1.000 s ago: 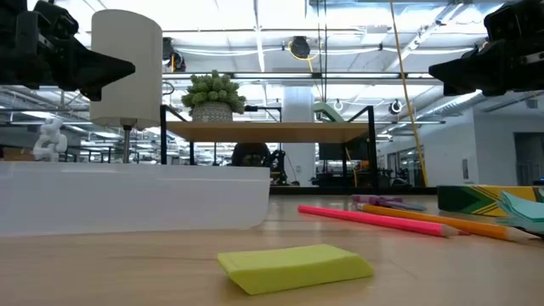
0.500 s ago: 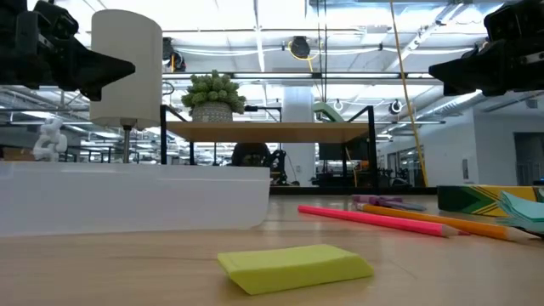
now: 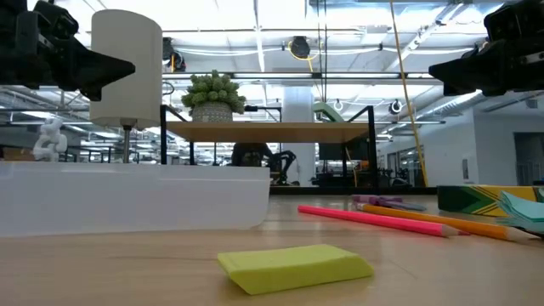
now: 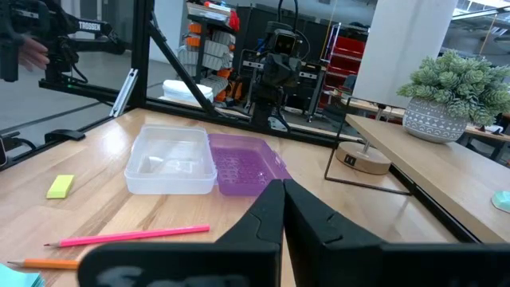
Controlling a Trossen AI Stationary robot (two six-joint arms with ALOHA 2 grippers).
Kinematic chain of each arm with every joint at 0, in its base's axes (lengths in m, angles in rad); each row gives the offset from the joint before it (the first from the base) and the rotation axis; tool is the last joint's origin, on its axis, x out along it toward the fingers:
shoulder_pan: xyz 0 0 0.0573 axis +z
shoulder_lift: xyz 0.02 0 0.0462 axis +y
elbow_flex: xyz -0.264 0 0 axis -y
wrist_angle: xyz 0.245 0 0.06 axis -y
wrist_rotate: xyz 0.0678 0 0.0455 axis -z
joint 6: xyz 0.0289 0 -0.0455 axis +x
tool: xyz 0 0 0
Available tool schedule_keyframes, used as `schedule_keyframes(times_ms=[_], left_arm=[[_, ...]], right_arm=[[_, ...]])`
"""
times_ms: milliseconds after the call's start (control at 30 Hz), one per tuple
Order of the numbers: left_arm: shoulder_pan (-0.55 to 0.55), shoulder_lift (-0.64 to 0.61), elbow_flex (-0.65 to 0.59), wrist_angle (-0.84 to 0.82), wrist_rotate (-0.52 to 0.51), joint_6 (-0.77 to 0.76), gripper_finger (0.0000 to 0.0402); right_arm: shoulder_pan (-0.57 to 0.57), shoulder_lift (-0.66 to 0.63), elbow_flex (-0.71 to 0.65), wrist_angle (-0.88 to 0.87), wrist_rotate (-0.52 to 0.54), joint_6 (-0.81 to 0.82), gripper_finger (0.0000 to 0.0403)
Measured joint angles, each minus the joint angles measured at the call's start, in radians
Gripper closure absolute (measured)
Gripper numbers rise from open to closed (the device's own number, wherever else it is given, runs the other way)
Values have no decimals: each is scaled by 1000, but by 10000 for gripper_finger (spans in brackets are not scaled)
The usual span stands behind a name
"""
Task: Pack school essentials
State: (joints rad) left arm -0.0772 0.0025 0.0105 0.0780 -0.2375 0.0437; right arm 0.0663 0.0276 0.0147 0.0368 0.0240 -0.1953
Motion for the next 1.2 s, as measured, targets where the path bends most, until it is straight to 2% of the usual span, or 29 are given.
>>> schedule_keyframes(times_ms=[900, 1067, 1200], left_arm=[[0, 0, 0, 1, 0, -26, 364], [0, 0, 0, 74, 18, 7, 364], [0, 14, 32, 80, 34, 0, 387]], right_arm=[[0, 0, 0, 2, 0, 0, 403], [0, 0, 0, 2, 0, 0, 403], [0, 0, 0, 2, 0, 0, 403]])
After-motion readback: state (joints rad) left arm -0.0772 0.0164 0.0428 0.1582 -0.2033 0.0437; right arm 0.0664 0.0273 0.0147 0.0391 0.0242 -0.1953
